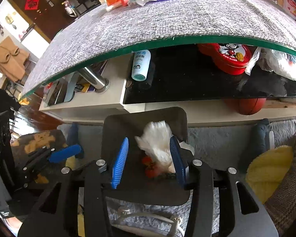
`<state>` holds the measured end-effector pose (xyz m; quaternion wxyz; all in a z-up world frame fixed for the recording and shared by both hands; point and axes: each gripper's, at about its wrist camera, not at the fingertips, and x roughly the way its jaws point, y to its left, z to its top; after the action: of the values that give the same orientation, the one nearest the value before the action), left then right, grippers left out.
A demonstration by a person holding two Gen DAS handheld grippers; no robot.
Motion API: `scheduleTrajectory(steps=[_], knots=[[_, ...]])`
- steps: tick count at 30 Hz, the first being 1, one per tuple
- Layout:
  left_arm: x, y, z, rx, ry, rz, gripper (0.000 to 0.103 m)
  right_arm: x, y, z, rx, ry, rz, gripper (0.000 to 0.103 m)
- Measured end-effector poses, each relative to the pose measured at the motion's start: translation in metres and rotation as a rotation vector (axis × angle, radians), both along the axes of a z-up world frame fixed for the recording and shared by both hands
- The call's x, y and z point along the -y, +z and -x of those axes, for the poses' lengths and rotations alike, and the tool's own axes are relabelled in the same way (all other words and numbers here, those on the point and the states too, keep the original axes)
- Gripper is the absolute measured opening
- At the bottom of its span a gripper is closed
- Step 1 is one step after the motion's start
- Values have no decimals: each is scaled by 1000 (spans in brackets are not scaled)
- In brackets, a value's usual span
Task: Collect trash
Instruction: 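Lower the lantern and tissue into the grey bin and open both tools, then move both tools back over the crumpled wrappers on the cloth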
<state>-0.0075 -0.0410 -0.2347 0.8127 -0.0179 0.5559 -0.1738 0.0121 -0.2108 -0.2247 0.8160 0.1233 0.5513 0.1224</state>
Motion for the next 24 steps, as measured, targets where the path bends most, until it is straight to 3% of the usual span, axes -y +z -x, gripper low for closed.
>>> scheduleTrajectory(steps=[8,18,24], knots=[[-10,25,-12,44,44,2,76,30,50,-13,111,-81,11,73],[-12,97,-50,175,85,6,84,40,113,-47,230,-101,34,73],[-12,115,-86,202,89,-16,86,36,131,-84,274,-100,38,73]])
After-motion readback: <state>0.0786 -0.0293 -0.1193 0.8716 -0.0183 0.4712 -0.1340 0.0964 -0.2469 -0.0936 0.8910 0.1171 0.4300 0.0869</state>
